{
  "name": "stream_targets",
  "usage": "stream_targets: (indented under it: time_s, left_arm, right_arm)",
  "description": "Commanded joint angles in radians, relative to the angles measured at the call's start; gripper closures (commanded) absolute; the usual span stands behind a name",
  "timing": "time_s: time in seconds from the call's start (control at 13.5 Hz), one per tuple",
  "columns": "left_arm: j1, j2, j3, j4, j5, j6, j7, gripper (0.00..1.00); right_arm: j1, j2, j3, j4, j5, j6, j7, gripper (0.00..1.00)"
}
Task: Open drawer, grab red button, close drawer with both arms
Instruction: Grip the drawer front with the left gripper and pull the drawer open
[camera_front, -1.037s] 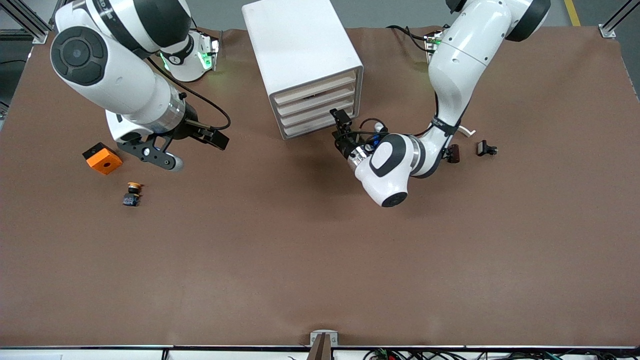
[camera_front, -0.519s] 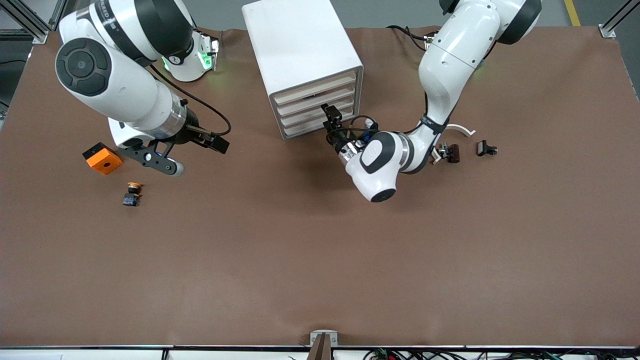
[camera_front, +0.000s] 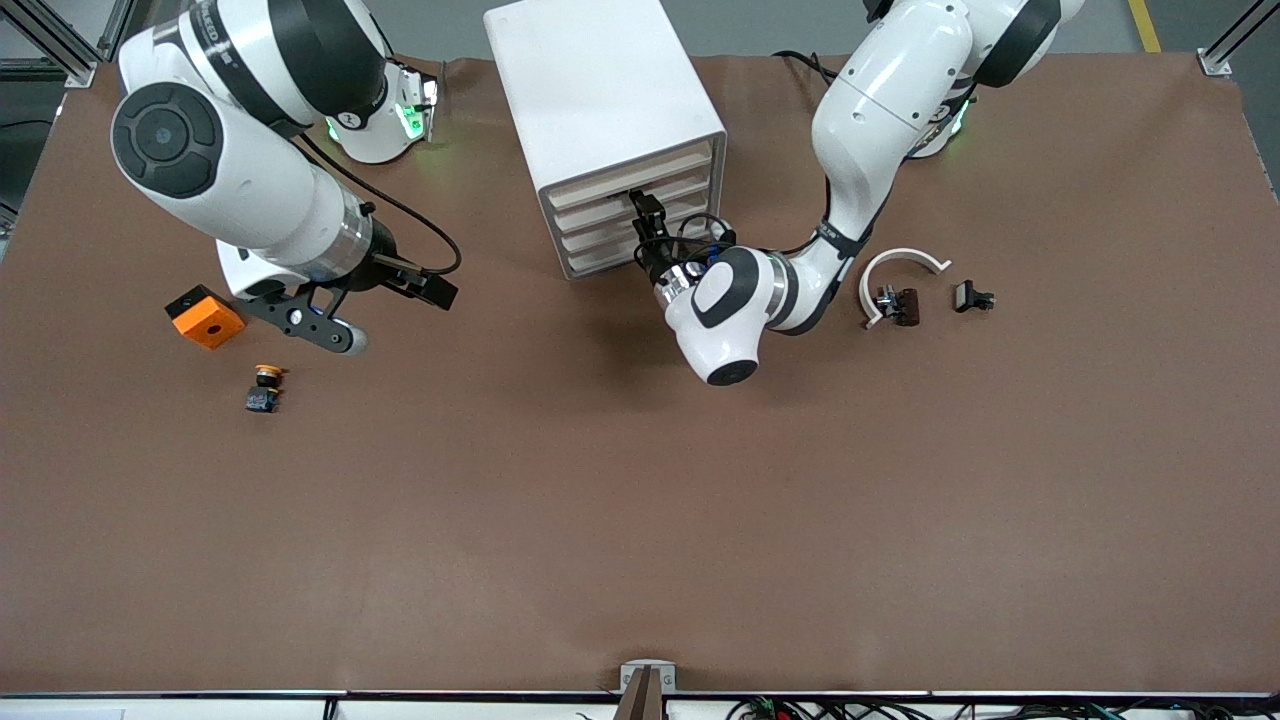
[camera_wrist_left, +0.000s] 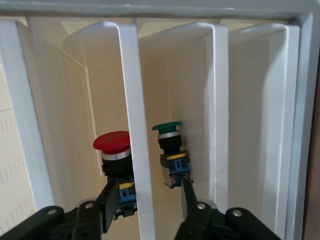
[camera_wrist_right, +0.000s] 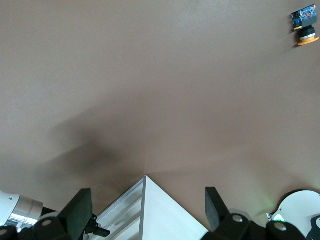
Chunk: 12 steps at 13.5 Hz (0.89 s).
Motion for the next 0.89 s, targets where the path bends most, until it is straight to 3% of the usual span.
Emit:
stream_targets:
  time_s: [0.0,0.22,0.81]
  left_arm:
    - [-0.016,0.012,0.002,0.015,-0.035,-0.017,-0.019,0.64]
    - [-0.015,0.015,0.003,0.018,-0.042,-0.017,-0.019,0.98]
    - [0.04,0.015,0.017,0.027,-0.034,-0.005,-0.015,1.0]
  right_arm:
    - [-0.008,0.01,0.003,0.02,0.019,-0.011,0.006,0.0]
    - [-0.008,0.01,0.003,0.02,0.019,-0.011,0.008,0.0]
    - [0.016,0.008,0.003,0.023,0.019,-0.008,0.038,0.0]
